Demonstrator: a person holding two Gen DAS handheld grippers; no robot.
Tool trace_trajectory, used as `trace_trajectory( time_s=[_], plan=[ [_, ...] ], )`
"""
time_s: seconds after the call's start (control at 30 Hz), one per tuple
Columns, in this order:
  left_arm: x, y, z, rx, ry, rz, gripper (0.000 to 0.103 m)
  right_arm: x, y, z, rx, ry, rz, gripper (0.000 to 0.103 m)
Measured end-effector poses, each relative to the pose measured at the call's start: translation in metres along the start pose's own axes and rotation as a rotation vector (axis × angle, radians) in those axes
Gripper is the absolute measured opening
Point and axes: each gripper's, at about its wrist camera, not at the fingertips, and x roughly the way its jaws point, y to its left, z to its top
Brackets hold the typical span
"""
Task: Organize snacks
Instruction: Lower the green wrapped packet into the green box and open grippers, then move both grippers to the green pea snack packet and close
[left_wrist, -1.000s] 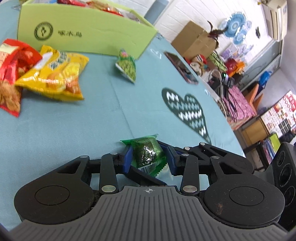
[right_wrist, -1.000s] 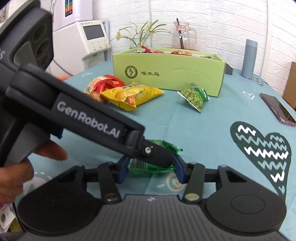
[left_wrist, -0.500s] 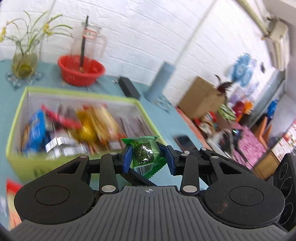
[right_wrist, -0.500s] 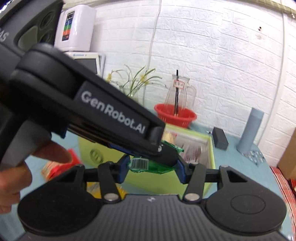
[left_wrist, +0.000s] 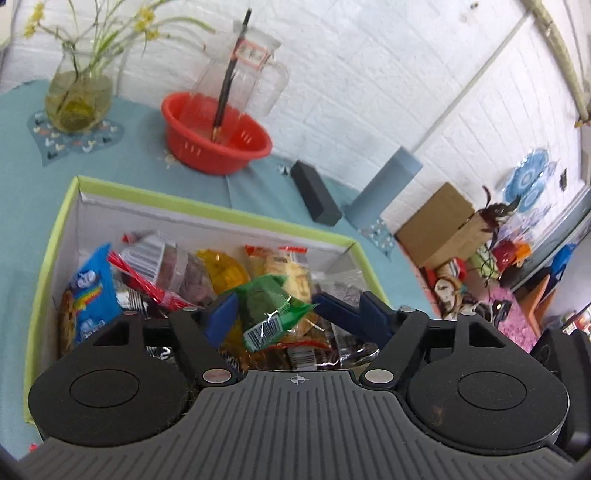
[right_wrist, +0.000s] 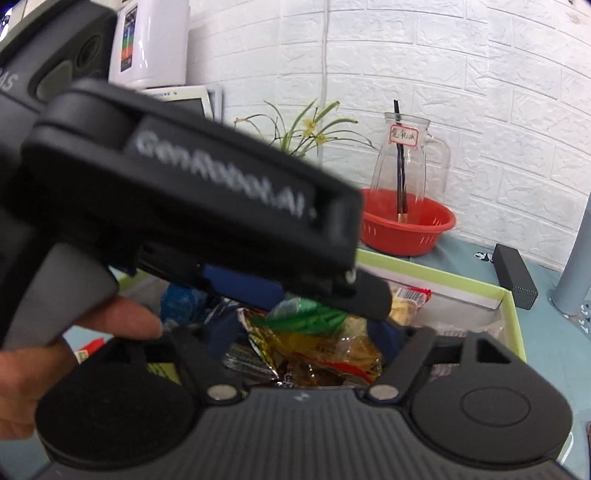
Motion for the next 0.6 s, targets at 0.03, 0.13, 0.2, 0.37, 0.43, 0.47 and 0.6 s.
trace_trajectory(
  time_s=[0.03, 0.13, 0.2, 0.37, 0.43, 0.47, 0.6],
  plan=[
    [-0.008, -0.001, 0.001, 0.004, -0.025, -0.002, 0.067, -0.004, 0.000, 0.002, -0.006, -0.007, -0.006, 0.095],
    [-0.040, -0.005, 0.007, -0.012, -0.127, -0.054, 0.078, -0.023, -0.003, 0.010, 0.001, -0.063, -0.015, 0.102],
    [-0.056, -0.007, 0.009, -0.016, -0.168, -0.076, 0.082, -0.040, -0.007, 0.015, 0.007, -0.107, -0.044, 0.102],
    [-0.066, -0.017, 0.008, -0.004, -0.179, -0.074, 0.082, -0.071, -0.021, 0.022, 0.010, -0.177, -0.137, 0.102],
    [-0.064, -0.023, 0.006, 0.010, -0.157, -0.096, 0.082, -0.077, -0.029, 0.018, 0.031, -0.153, -0.196, 0.102],
    [-0.063, -0.028, 0.004, 0.021, -0.145, -0.104, 0.082, -0.080, -0.036, 0.012, 0.051, -0.134, -0.210, 0.102],
    [-0.050, -0.056, -0.011, 0.093, -0.065, -0.179, 0.080, -0.102, -0.047, -0.027, 0.087, -0.029, -0.209, 0.102]
  ],
)
